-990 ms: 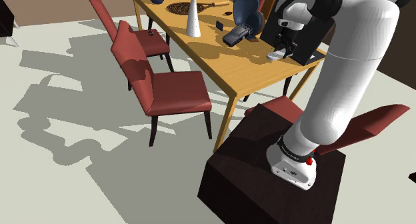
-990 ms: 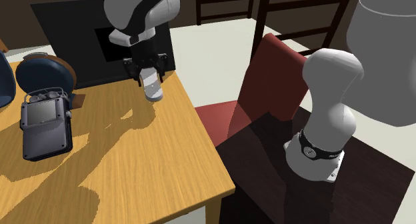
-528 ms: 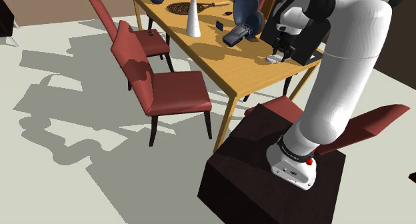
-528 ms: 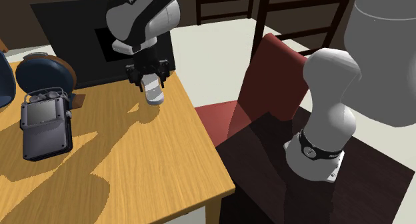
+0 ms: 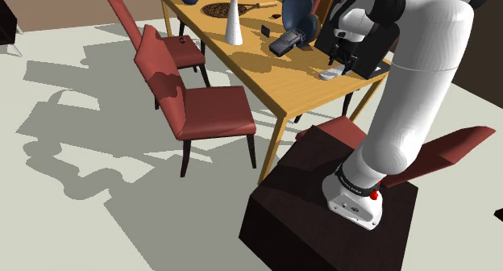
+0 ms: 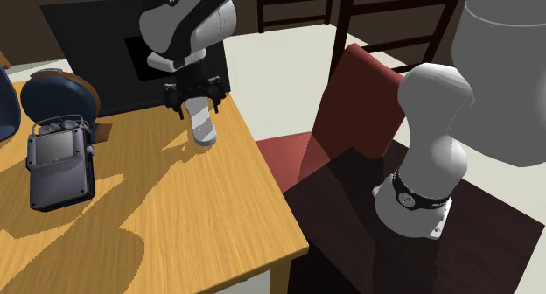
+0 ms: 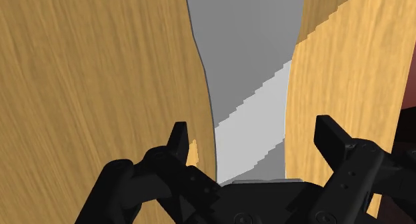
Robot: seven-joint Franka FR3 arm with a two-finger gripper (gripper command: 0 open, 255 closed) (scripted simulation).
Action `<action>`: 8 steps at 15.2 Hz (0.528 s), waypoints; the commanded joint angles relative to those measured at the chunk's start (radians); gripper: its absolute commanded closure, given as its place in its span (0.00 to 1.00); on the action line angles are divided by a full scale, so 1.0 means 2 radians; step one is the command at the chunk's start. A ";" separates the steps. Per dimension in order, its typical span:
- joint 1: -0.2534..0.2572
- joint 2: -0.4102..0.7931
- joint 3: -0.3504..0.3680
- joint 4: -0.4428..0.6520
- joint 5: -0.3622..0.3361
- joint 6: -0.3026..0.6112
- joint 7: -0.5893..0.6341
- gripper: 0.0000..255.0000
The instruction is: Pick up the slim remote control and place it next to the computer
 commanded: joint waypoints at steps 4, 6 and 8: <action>0.024 -0.036 -0.026 0.017 -0.040 -0.037 0.026 0.00; 0.029 -0.045 -0.031 0.022 -0.050 -0.048 0.033 0.00; 0.029 -0.045 -0.031 0.022 -0.050 -0.048 0.033 0.00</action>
